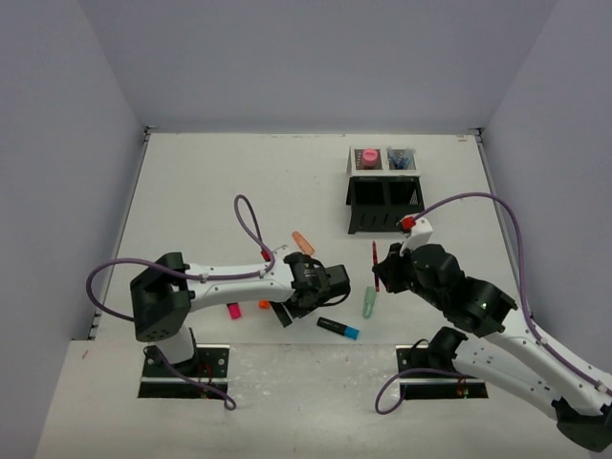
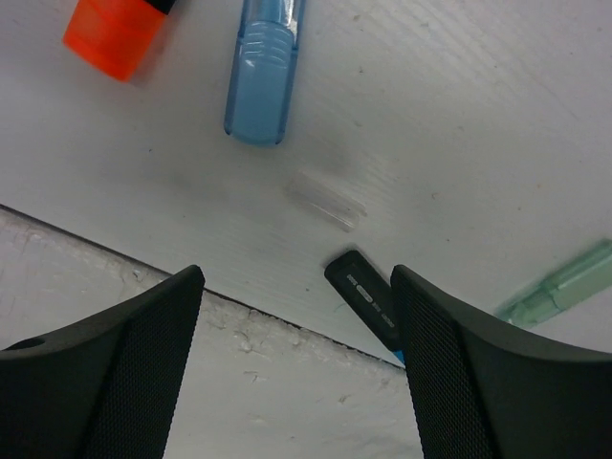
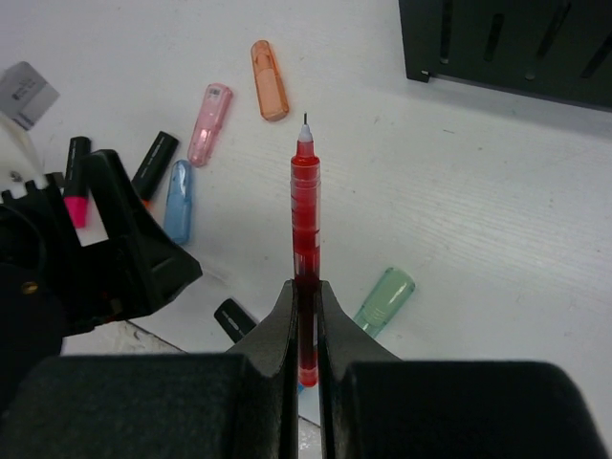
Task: Sort the stationery into containers
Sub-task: Close the pen cap on the pen.
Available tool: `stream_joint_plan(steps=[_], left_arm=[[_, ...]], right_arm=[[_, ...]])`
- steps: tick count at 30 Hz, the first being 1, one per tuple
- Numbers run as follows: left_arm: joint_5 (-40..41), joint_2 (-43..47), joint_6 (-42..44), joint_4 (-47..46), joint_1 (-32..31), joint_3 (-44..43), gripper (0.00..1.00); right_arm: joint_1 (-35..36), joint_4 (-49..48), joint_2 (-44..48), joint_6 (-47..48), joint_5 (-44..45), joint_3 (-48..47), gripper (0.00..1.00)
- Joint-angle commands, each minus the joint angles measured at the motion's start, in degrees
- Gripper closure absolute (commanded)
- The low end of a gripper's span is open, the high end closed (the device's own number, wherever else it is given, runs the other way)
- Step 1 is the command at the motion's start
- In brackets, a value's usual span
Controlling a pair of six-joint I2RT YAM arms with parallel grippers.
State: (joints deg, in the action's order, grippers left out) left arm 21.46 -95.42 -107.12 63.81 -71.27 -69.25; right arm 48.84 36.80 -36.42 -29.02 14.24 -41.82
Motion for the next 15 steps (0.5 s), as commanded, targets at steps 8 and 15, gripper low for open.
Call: stream_joint_plan(steps=[8, 15], left_arm=[[-0.1, -8.1, -17.6, 1.8, 1.6, -4.2, 0.25], [-1.0, -9.9, -16.8, -3.8, 2.3, -3.2, 0.29]], right_arm=[[-0.1, -2.6, 4.0, 2.7, -8.1, -0.7, 1.0], [0.0, -3.1, 5.6, 3.0, -10.4, 0.1, 1.0]])
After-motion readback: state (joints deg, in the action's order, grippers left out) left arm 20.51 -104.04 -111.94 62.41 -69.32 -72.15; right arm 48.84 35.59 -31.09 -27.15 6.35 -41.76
